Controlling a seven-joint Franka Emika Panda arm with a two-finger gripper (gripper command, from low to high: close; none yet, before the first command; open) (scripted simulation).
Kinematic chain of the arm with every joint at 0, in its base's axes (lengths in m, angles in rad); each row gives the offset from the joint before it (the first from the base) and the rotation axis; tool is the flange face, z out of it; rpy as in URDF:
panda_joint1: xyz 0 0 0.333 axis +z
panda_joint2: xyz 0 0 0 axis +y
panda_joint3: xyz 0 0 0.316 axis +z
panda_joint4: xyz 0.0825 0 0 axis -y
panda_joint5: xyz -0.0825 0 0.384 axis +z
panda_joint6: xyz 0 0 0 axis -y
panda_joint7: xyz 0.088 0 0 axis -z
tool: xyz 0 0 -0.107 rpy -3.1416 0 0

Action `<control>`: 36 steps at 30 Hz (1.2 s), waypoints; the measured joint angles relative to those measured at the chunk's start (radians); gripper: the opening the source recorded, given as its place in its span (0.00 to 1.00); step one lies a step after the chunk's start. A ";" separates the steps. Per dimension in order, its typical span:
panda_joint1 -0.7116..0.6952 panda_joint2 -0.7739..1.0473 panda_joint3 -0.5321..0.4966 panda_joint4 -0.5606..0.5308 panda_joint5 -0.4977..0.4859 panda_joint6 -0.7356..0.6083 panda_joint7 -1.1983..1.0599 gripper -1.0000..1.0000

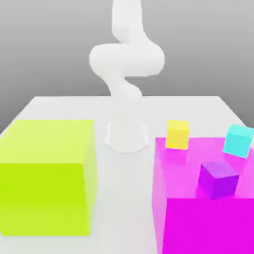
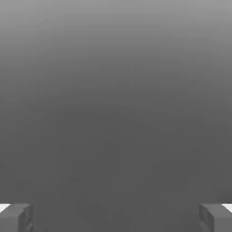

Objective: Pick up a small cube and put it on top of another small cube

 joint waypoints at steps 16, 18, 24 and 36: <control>0.442 0.489 -0.012 -0.107 0.141 0.201 -0.726 0.50; 0.480 0.551 0.004 -0.121 0.152 0.227 -0.813 0.50; 0.593 0.733 0.067 -0.163 0.137 0.309 -1.040 0.50; 0.715 1.086 0.063 -0.188 -0.090 0.526 -1.175 0.50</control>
